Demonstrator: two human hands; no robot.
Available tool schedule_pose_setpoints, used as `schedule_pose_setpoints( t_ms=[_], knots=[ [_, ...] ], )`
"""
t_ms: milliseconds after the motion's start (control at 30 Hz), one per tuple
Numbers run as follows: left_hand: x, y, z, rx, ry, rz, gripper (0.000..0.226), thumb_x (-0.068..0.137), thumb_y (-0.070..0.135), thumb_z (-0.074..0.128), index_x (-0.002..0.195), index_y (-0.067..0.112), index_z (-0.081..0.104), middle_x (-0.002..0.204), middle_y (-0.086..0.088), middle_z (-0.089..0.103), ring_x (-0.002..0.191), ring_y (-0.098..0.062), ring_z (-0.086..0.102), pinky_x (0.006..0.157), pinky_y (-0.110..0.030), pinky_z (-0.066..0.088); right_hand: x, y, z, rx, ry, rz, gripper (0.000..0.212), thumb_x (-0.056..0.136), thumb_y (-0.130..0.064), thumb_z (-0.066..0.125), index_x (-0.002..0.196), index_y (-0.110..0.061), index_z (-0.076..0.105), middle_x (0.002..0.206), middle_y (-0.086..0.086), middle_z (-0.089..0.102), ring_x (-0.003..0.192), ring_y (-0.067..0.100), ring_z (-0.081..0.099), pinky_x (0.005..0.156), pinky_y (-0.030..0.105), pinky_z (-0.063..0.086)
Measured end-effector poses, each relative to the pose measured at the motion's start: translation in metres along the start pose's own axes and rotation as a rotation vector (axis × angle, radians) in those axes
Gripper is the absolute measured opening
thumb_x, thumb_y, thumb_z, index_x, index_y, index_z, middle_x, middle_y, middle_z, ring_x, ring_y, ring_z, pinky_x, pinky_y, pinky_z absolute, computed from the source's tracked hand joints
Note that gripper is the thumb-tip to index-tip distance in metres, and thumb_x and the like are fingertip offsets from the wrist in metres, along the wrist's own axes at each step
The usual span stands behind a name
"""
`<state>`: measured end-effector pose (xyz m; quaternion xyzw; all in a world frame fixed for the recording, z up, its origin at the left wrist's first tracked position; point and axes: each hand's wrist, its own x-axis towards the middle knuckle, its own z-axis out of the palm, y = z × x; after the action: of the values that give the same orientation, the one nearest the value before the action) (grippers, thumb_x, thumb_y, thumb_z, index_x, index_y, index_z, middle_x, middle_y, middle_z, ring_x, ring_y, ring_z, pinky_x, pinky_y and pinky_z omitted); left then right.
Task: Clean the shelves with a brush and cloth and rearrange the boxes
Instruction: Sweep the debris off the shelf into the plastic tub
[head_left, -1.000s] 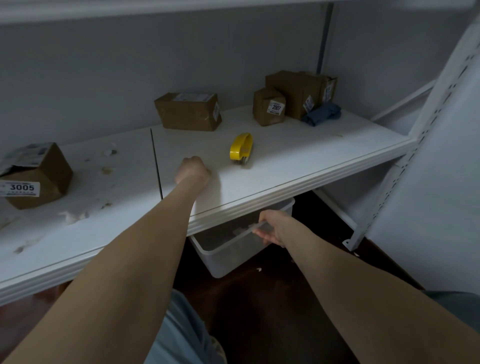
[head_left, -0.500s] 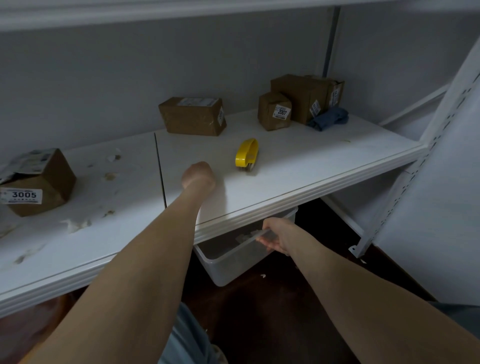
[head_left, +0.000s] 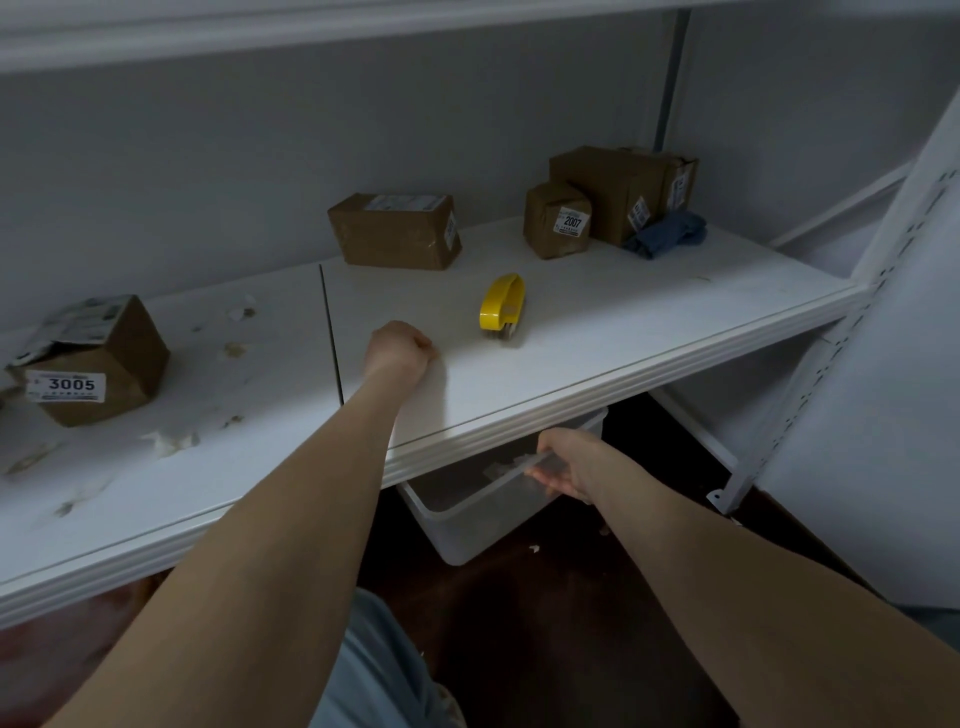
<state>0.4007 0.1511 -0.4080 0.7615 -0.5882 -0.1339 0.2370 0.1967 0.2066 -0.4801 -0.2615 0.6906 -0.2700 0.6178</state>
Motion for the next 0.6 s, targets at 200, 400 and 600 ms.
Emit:
schedule_pose_setpoints(
  t_ms=[200,400,600],
  knots=[
    [0.0,0.009,0.003,0.127,0.016,-0.065,0.023,0.094,0.014,0.047,0.104,0.001,0.063,0.109,-0.018,0.064,0.101,-0.034,0.061,0.076,-0.034,0.047,0.0,-0.004,-0.001,0.012,-0.012,-0.004,0.036,0.091,0.0,0.05,0.126,0.005,0.046,0.124,0.038,0.047,0.025,0.02,0.053,0.027,0.019,0.04],
    [0.002,0.008,0.005,0.181,-0.012,-0.047,0.029,0.094,0.026,0.05,0.105,0.002,0.063,0.108,-0.016,0.064,0.101,-0.032,0.06,0.073,-0.033,0.043,-0.001,-0.003,-0.003,0.031,-0.005,0.001,0.035,0.091,0.0,0.051,0.125,0.002,0.046,0.125,0.037,0.046,0.026,0.021,0.054,0.027,0.019,0.04],
    [0.004,0.014,0.003,0.249,-0.06,-0.057,0.027,0.097,0.017,0.044,0.114,0.002,0.058,0.118,-0.017,0.06,0.109,-0.033,0.058,0.081,-0.035,0.045,-0.002,-0.003,-0.002,0.021,-0.011,0.0,0.035,0.091,0.0,0.05,0.126,0.001,0.045,0.122,0.037,0.047,0.029,0.021,0.056,0.027,0.019,0.04]
  ],
)
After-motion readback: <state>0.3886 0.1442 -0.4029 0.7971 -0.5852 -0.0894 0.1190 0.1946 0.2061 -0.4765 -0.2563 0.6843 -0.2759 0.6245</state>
